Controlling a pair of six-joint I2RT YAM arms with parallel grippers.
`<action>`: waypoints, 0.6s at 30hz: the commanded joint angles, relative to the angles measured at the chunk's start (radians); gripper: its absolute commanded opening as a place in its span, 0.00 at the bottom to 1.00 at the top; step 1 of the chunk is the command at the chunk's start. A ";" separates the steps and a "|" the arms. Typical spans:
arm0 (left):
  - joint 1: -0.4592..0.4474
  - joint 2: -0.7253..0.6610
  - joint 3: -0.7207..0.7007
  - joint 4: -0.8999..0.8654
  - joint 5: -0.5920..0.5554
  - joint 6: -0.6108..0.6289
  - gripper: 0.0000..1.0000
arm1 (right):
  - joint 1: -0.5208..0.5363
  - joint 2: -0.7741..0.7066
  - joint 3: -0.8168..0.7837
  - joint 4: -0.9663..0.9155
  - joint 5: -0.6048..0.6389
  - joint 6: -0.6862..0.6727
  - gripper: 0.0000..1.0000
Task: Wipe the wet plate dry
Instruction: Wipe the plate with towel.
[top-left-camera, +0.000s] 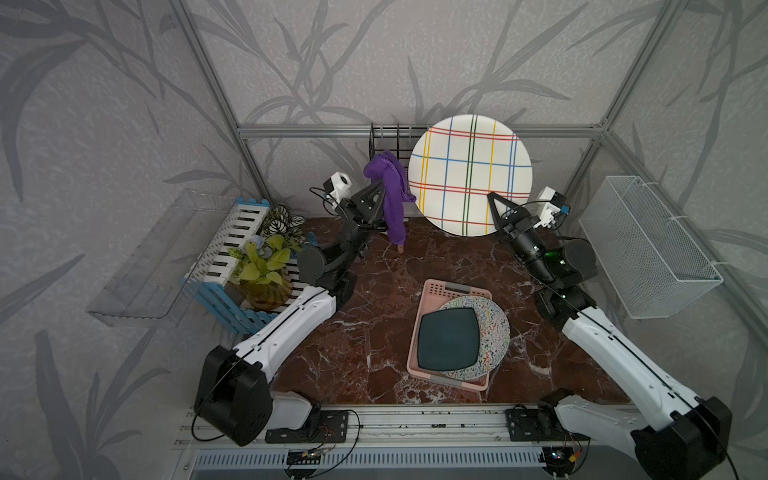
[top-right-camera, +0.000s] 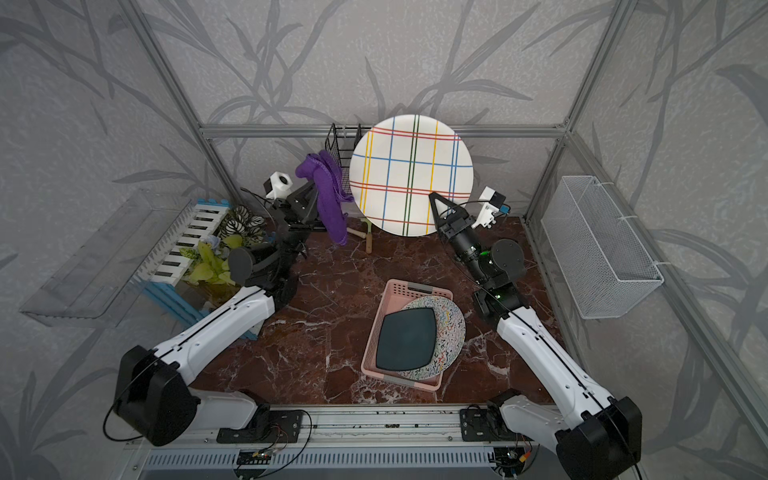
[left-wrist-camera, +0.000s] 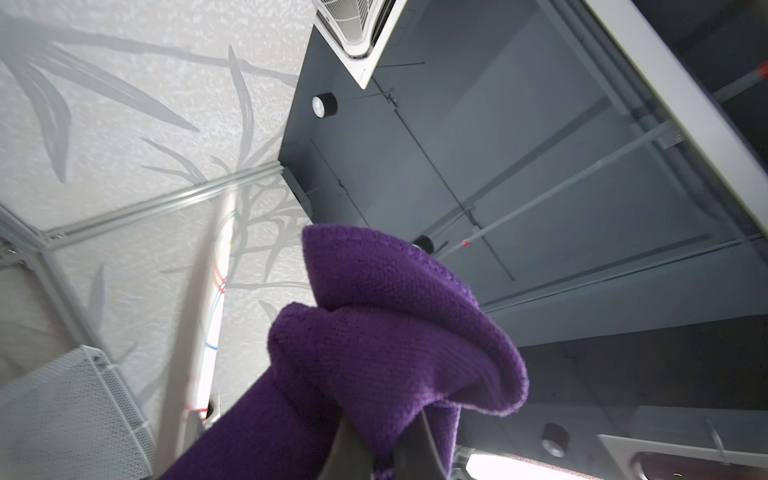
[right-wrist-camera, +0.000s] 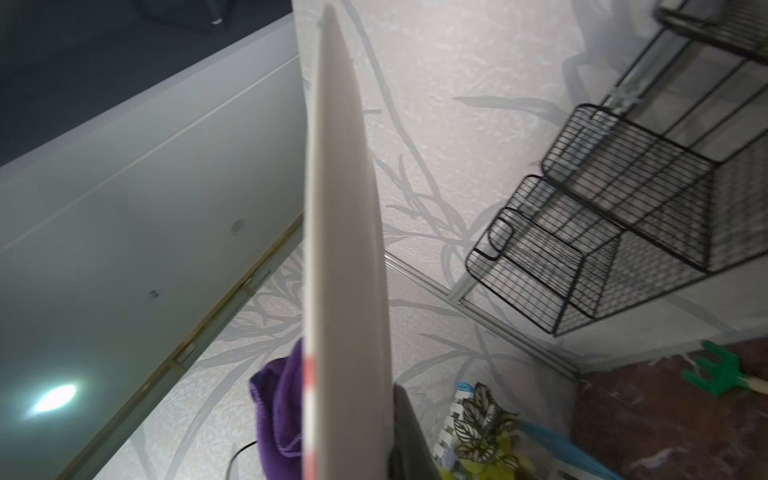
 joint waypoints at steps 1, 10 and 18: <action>-0.045 -0.106 0.181 -0.716 0.039 0.654 0.00 | 0.000 -0.043 0.003 -0.064 -0.003 -0.061 0.00; -0.091 -0.020 0.250 -1.257 -0.223 1.070 0.00 | 0.065 -0.008 0.085 -0.014 -0.136 -0.146 0.00; -0.001 0.105 0.479 -1.364 -0.166 1.196 0.00 | 0.270 -0.009 0.081 -0.189 -0.202 -0.352 0.00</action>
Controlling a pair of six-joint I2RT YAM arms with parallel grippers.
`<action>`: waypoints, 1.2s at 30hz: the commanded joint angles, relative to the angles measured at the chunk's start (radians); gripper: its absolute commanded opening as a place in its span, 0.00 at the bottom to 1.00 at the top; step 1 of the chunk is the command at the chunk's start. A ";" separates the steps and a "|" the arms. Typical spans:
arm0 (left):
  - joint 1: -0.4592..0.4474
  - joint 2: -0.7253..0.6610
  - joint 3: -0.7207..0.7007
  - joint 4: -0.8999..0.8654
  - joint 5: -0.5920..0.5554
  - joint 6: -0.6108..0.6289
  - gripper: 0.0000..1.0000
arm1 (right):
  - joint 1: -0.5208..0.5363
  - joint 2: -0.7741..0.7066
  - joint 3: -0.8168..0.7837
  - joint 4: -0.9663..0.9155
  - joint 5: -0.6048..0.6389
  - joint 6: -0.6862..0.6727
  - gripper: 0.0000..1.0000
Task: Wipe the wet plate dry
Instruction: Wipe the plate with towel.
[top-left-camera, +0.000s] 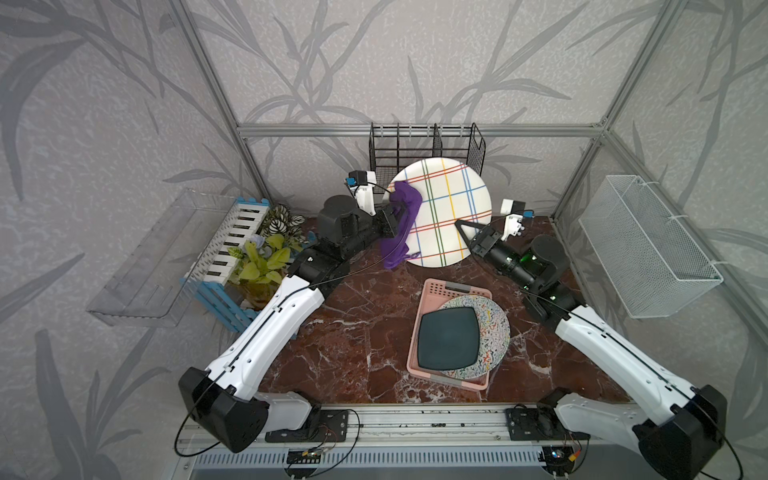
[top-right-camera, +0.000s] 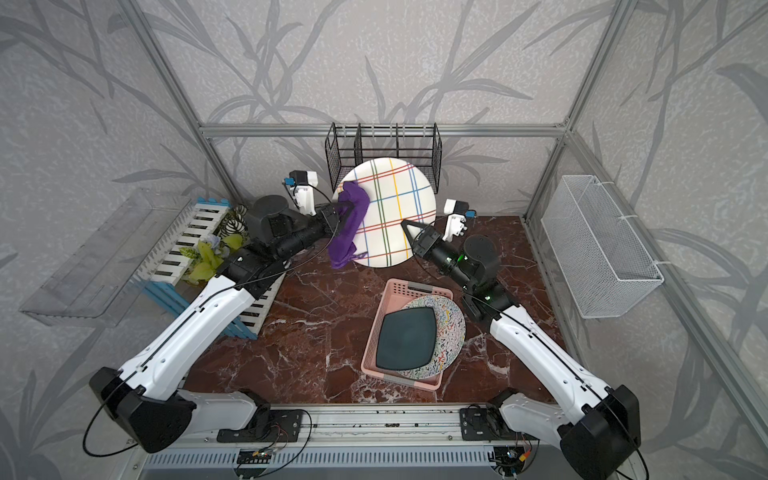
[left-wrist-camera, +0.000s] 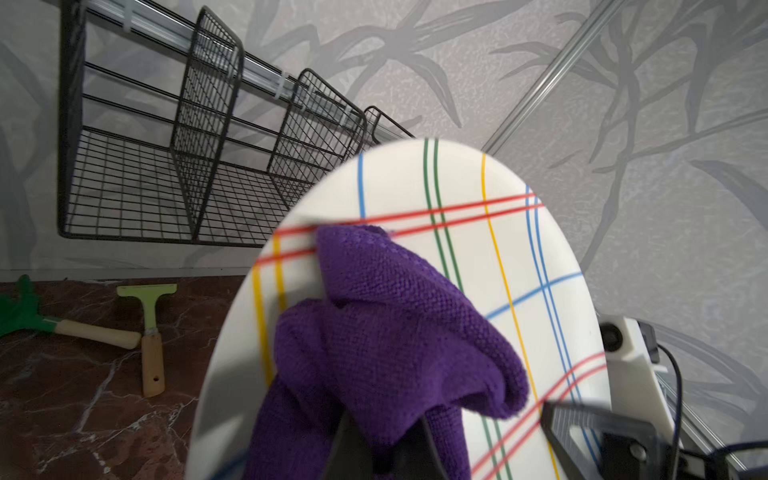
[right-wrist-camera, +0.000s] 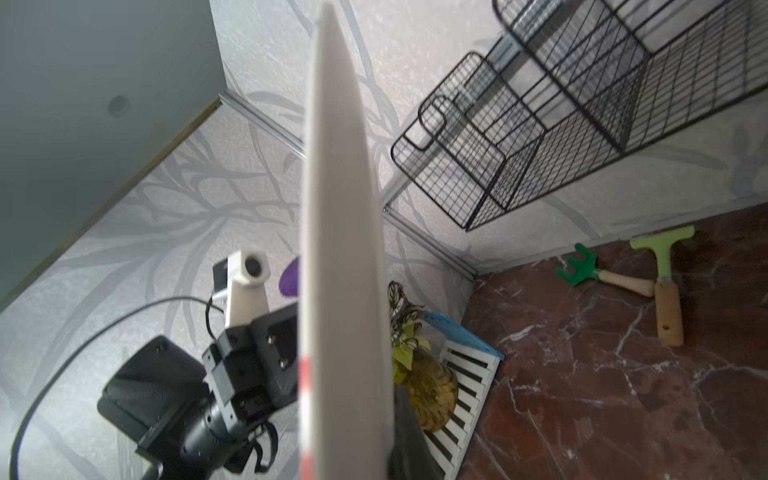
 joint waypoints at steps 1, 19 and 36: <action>0.009 0.055 0.124 -0.100 0.058 0.162 0.00 | 0.126 -0.028 0.035 0.102 -0.118 -0.085 0.00; -0.286 0.000 -0.245 -0.081 0.027 0.189 0.00 | 0.021 0.079 0.244 0.238 -0.176 0.095 0.00; -0.207 0.208 0.144 -0.188 0.100 0.336 0.00 | 0.112 -0.028 0.103 0.112 -0.141 -0.023 0.00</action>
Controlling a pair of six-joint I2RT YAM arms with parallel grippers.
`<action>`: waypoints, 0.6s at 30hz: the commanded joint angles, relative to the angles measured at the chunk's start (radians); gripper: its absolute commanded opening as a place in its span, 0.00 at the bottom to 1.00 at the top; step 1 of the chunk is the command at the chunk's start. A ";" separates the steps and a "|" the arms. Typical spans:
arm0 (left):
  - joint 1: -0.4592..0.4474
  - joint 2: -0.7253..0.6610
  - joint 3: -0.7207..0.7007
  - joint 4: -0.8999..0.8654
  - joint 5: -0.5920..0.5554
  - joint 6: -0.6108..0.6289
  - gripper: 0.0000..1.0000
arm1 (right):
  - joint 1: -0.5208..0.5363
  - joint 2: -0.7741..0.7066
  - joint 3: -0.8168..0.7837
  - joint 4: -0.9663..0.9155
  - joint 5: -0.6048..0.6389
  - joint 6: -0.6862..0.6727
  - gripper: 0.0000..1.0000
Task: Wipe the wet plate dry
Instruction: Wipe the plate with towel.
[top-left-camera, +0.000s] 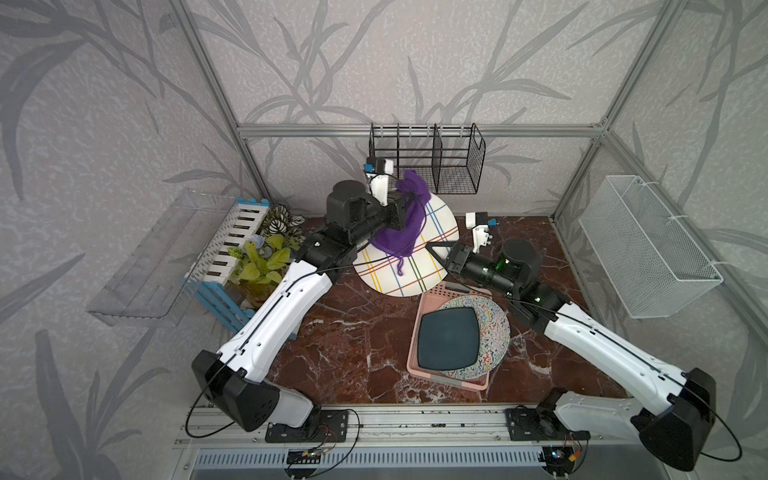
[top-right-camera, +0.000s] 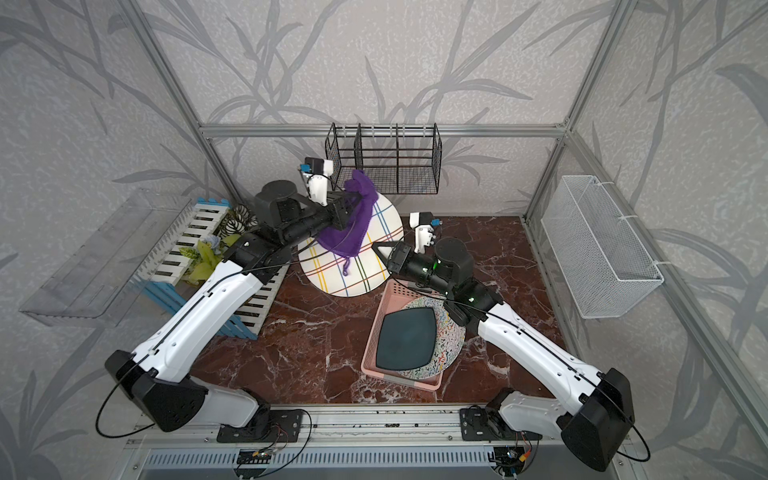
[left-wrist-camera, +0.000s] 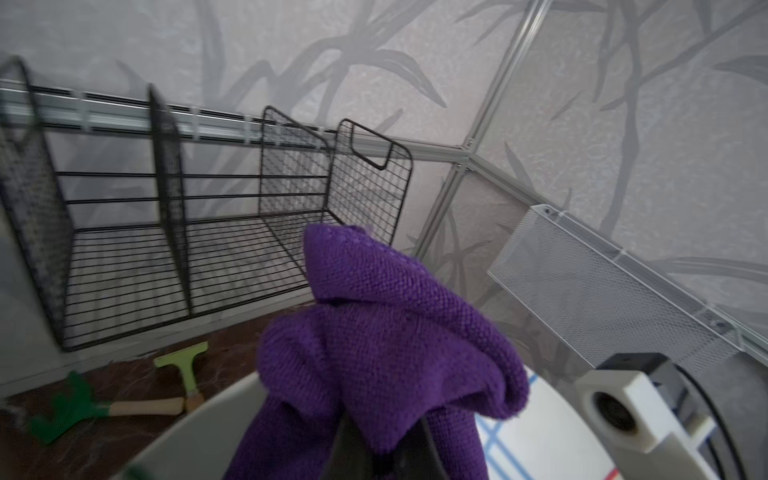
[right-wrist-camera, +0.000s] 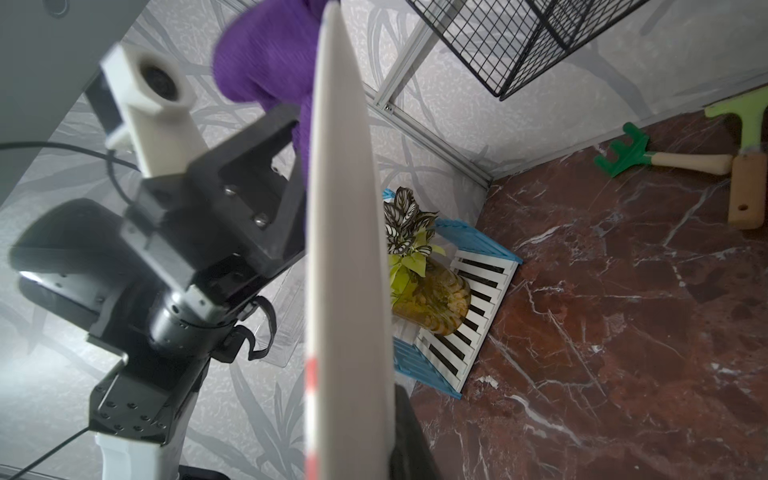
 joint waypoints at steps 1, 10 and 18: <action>-0.094 0.083 -0.016 -0.145 0.056 0.063 0.00 | -0.026 -0.090 0.053 0.208 -0.083 -0.027 0.00; 0.299 -0.186 -0.458 0.669 0.448 -0.700 0.00 | -0.361 -0.181 -0.015 0.381 -0.160 0.265 0.00; 0.346 -0.063 -0.472 1.533 0.427 -1.500 0.00 | -0.350 -0.135 -0.077 0.708 -0.132 0.444 0.00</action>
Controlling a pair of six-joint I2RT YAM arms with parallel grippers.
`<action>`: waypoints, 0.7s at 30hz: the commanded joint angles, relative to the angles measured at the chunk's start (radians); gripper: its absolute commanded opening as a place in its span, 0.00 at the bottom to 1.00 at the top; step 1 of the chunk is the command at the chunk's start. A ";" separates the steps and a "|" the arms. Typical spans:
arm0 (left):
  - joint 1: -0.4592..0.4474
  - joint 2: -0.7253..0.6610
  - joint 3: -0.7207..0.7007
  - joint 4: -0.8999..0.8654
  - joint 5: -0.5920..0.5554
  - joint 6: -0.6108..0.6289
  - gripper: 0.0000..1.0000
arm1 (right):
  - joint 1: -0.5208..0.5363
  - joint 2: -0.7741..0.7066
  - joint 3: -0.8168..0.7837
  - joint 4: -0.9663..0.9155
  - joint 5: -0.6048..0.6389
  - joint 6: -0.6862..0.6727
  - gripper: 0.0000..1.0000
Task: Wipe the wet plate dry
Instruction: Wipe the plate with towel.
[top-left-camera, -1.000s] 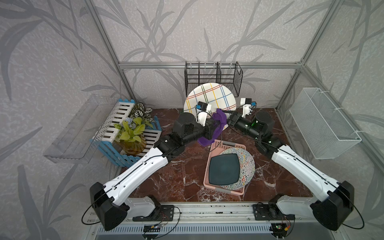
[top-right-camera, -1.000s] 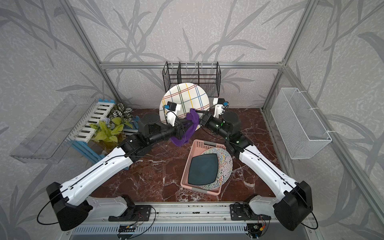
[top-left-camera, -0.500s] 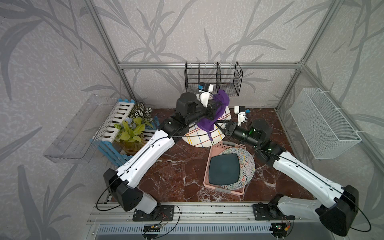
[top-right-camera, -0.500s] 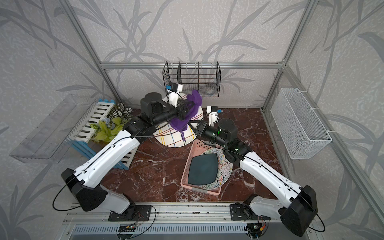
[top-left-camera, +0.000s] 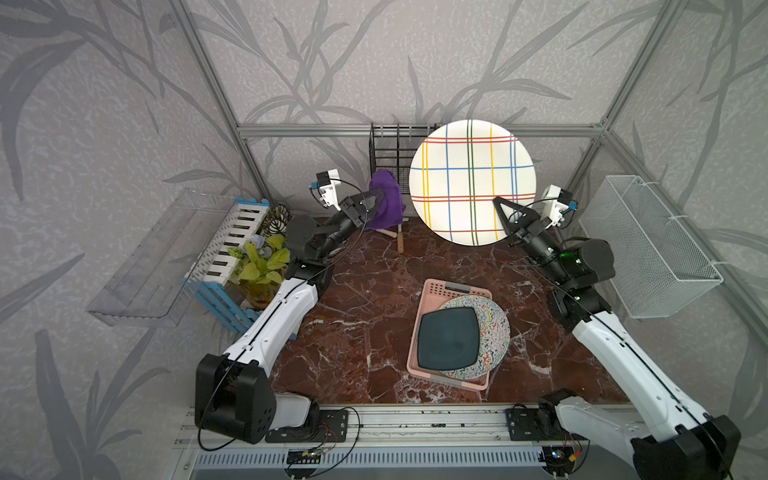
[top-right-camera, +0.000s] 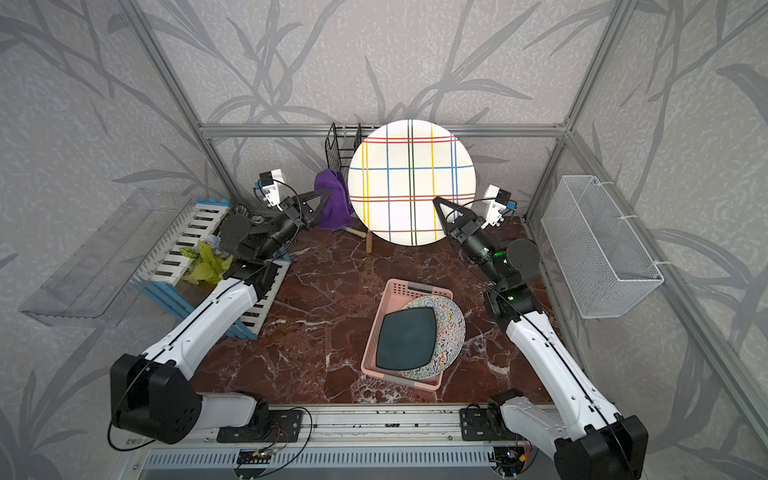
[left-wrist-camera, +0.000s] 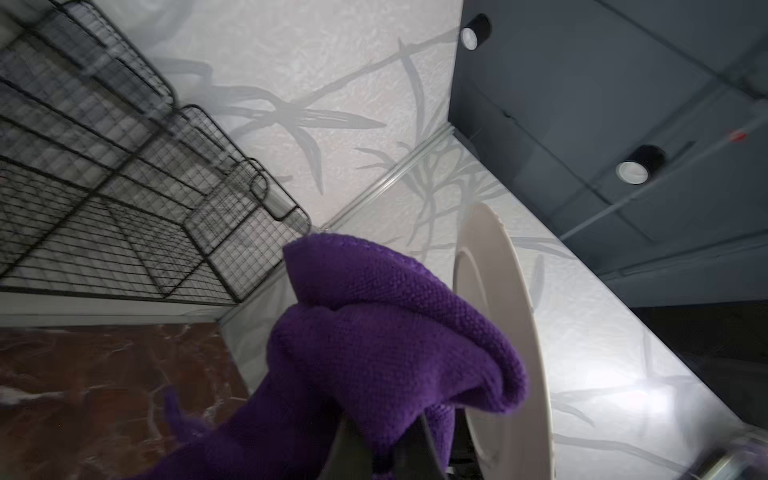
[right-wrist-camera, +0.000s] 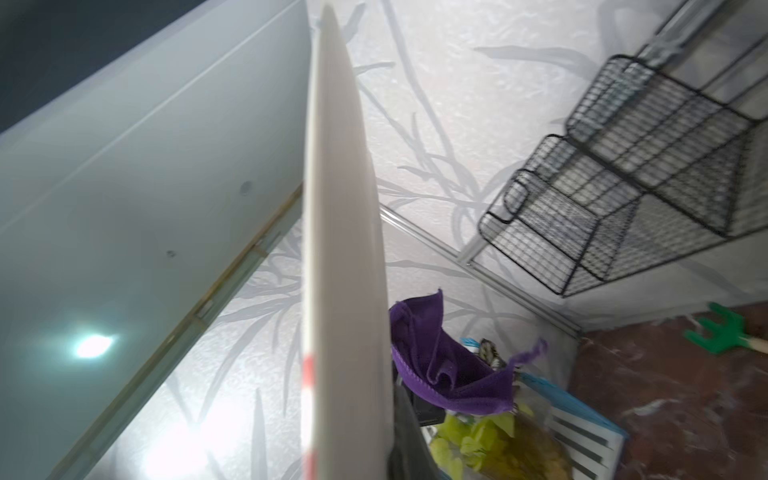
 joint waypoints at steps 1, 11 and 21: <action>-0.007 0.053 0.065 0.477 -0.013 -0.454 0.00 | 0.030 -0.001 -0.011 0.242 -0.019 0.087 0.00; -0.136 0.085 0.157 0.548 -0.142 -0.548 0.00 | 0.253 0.198 0.064 0.278 -0.006 0.041 0.00; -0.245 0.025 0.117 0.483 -0.166 -0.421 0.00 | 0.138 0.293 0.269 0.177 0.008 0.019 0.00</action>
